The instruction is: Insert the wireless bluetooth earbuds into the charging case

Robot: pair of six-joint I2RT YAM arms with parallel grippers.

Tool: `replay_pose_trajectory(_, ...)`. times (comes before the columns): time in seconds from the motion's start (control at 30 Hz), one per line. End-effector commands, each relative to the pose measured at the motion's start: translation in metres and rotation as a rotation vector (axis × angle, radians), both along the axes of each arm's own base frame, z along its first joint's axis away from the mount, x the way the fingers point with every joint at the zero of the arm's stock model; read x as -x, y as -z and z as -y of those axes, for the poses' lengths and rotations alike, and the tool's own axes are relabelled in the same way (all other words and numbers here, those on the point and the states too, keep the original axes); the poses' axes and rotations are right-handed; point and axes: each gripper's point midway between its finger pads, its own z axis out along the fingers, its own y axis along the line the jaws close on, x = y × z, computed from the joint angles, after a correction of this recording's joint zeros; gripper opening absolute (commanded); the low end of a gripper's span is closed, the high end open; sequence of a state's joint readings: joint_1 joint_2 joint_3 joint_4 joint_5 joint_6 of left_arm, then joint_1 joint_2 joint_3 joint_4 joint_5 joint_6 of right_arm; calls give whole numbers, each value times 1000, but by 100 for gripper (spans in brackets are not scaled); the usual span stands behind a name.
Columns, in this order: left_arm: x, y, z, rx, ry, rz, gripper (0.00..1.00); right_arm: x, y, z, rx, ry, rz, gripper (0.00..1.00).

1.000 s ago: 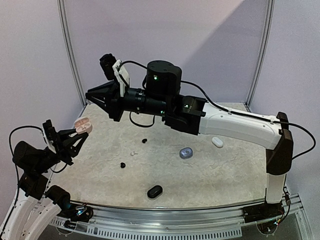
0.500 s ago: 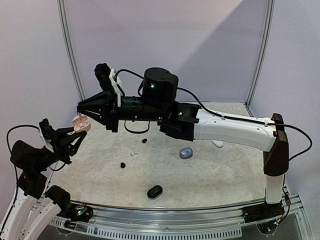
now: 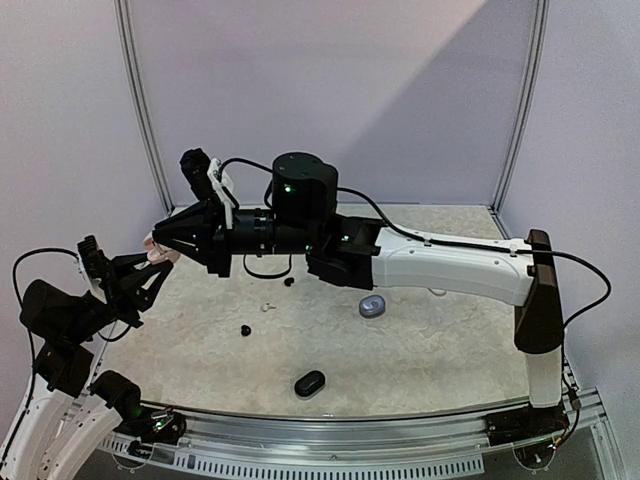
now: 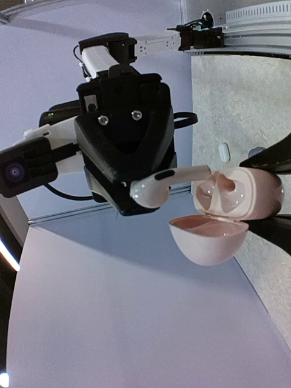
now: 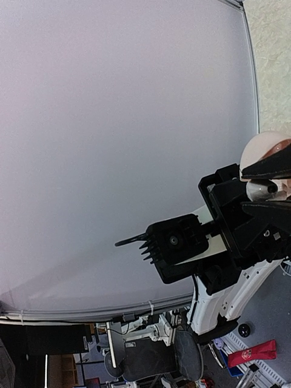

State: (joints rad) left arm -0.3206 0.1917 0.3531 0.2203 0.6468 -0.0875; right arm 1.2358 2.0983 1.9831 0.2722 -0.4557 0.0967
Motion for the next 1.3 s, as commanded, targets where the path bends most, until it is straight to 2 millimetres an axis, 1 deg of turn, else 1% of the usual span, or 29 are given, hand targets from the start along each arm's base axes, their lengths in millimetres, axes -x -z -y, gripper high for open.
replay_pose_trajectory(0.0,5,-7,1,9,16,5,0,-7,3,0,1,6,-32,0)
replay_pose_trajectory(0.07,4,-8,0,13,13,7,0,-10,4,0,3,9,-39,0)
replay_pose_trajectory(0.33,6,-10,0,25,22,-3,0,-16,20,-2,32,17,-62,0)
replay_pose_trajectory(0.4,5,-11,0,29,19,-4,0,-18,20,-2,32,19,-66,0)
replay_pose_trajectory(0.6,3,-14,-2,48,14,-16,0,-21,25,-3,38,30,-69,0)
replay_pose_trajectory(0.8,3,-17,-3,59,10,-15,0,-21,36,-5,57,33,-69,0)
replay_pose_trajectory(0.97,4,-18,-3,57,11,-9,0,-23,46,-8,77,34,-79,18)
replay_pose_trajectory(1.1,4,-17,-3,55,11,-12,0,-25,49,-8,90,50,-68,25)
replay_pose_trajectory(1.2,2,-15,-3,62,7,-31,0,-28,46,-7,95,61,-57,33)
replay_pose_trajectory(1.27,-3,-11,-5,77,-8,-68,0,-32,37,-2,84,78,-51,37)
